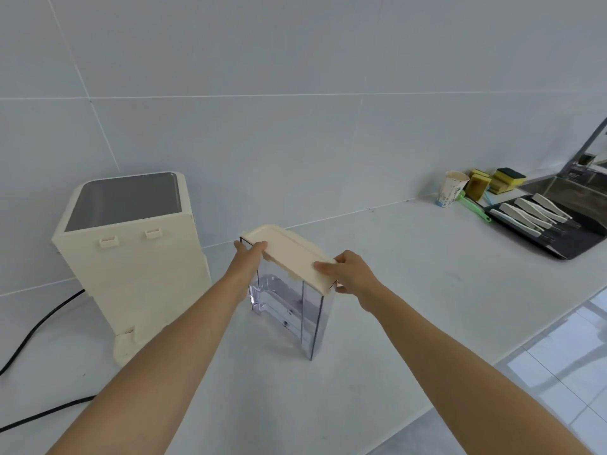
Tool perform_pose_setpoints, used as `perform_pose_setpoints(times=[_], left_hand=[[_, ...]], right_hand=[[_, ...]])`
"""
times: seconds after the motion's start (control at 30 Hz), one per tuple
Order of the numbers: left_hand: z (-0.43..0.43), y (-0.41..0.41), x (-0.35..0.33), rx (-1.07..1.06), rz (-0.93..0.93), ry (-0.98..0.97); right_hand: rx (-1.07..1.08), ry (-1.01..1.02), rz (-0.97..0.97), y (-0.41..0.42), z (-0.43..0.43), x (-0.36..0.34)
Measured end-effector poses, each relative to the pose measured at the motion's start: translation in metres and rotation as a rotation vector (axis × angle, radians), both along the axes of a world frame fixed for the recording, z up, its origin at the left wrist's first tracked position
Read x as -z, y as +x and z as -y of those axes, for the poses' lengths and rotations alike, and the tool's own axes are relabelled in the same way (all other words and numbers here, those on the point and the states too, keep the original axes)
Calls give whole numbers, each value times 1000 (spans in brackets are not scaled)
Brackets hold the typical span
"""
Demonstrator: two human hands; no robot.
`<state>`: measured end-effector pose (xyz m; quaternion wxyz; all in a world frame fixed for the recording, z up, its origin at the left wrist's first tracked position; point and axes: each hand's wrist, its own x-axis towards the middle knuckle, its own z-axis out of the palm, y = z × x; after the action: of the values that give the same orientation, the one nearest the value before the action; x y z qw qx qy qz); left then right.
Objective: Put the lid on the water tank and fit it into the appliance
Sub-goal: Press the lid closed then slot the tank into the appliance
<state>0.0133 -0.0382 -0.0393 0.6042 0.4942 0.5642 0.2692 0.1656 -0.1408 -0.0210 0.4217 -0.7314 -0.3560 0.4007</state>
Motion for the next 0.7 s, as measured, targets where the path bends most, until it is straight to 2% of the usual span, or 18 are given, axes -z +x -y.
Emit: perform_pose_setpoints(times=[0.27,0.43,0.5,0.63,0.7], left_hand=[[3,16,-11,218,105,46],[12,21,-21,363,-88,166],[15,20,-24,411,-136,202],[22,14,-26,408,-184,245],[26,11,-25,385,-266,306]], right_hand=[[-187,-194,271,-37,11,-5],[-264,-260,141,-46,19,-2],[-282,-297,149,-44,21,-4],[-355,-338,178,-24,21,-18],[-312,-307,160,-8,17,-28]])
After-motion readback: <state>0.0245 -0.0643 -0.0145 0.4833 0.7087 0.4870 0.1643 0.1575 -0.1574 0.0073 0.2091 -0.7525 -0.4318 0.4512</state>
